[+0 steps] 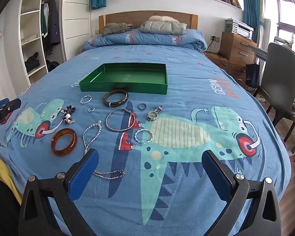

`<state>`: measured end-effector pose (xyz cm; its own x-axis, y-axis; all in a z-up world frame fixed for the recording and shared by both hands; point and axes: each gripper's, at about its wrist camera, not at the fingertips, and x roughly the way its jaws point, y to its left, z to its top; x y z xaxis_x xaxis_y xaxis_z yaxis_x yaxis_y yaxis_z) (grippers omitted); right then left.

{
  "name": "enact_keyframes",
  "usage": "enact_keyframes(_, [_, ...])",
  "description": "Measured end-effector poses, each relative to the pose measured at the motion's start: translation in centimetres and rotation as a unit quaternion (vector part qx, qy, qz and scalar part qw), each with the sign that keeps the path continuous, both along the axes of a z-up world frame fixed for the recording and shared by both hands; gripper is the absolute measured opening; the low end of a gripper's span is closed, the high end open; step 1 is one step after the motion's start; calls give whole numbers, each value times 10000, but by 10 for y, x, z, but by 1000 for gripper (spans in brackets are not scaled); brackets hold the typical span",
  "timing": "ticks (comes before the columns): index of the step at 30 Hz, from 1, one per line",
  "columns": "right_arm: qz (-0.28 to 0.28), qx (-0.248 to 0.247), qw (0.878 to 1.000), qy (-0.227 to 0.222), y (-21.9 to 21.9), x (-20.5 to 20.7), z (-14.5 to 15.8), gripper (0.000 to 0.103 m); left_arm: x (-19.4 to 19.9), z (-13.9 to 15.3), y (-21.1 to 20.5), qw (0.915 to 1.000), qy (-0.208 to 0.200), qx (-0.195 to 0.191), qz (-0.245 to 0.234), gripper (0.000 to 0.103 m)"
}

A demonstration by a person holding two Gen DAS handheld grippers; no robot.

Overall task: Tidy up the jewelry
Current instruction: 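Move both tools toward the amber bangle and silver bead necklace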

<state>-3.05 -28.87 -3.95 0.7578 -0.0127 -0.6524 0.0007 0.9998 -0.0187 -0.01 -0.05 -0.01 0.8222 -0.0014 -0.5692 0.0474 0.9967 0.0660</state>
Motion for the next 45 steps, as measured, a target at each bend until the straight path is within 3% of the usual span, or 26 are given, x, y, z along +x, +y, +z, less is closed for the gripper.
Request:
enact_keyframes(26, [-65, 249, 9996, -149, -6, -3, 3, 103, 1, -3, 0, 9999, 31, 18, 142, 68])
enact_keyframes(45, [102, 362, 9992, -122, -1, -2, 1, 103, 0, -4, -13, 9999, 81, 49, -118, 67])
